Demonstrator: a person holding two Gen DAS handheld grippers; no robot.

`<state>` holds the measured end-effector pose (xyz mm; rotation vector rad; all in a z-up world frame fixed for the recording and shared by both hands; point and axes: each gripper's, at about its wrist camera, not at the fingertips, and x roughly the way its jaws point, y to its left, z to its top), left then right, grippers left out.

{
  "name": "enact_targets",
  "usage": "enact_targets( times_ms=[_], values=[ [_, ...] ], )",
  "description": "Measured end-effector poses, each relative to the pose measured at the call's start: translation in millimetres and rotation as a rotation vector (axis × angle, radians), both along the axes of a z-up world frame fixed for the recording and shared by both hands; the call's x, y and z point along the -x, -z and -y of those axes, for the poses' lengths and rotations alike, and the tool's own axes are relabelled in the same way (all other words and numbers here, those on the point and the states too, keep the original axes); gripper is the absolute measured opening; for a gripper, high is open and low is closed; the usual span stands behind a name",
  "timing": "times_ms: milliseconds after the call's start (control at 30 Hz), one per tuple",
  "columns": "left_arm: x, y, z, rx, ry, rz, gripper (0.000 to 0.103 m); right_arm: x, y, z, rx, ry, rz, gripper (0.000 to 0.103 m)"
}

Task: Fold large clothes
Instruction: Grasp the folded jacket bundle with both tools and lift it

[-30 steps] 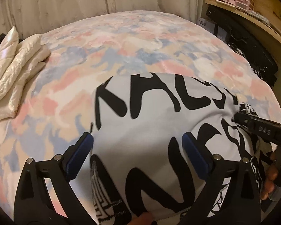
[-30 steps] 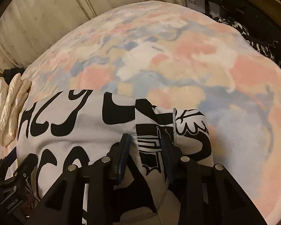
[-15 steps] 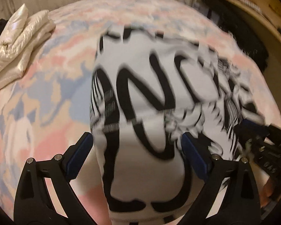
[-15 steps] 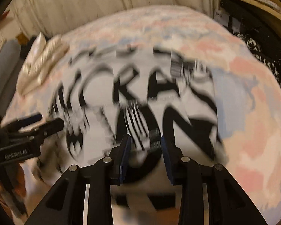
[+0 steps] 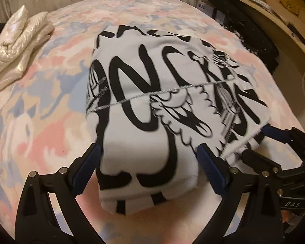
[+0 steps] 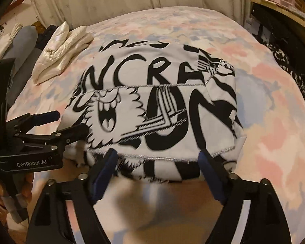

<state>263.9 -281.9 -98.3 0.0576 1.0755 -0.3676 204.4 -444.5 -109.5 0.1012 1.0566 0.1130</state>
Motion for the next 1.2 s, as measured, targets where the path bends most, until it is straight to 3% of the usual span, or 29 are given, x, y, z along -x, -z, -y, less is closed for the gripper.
enact_targets(
  times_ms=[200, 467, 567, 667, 867, 1033, 1133, 1200],
  values=[
    [4.1, -8.1, -9.4, 0.091, -0.002, -0.073, 0.095, 20.3, -30.5, 13.2, -0.010, -0.023, 0.026, 0.084],
    [-16.6, -9.4, -26.6, 0.201, -0.030, -0.129, 0.095, 12.0, -49.1, 69.3, -0.096, 0.065, 0.004, 0.088],
    [-30.2, 0.1, -35.1, 0.265, -0.058, -0.173, 0.096, 0.1, -38.9, 97.5, -0.190, 0.101, -0.017, 0.088],
    [-42.2, 3.5, -38.9, 0.297, -0.065, -0.164, 0.098, -17.5, -21.3, 125.7, -0.292, 0.142, -0.057, 0.088],
    [-65.4, 16.5, -47.3, 0.302, -0.094, -0.174, 0.100, -58.9, 34.0, 164.2, -0.499, 0.197, -0.167, 0.088],
    [-82.6, 37.6, -58.6, 0.306, -0.114, -0.219, 0.101, -86.4, 64.4, 168.7, -0.584, 0.135, -0.204, 0.075],
    [-95.0, 66.1, -63.2, 0.398, -0.100, -0.349, 0.102, -96.9, 70.0, 167.1, -0.591, 0.100, -0.190, 0.075],
    [-99.4, 74.1, -65.2, 0.429, -0.094, -0.350, 0.102, -104.1, 72.9, 170.7, -0.612, 0.084, -0.187, 0.075]
  ],
)
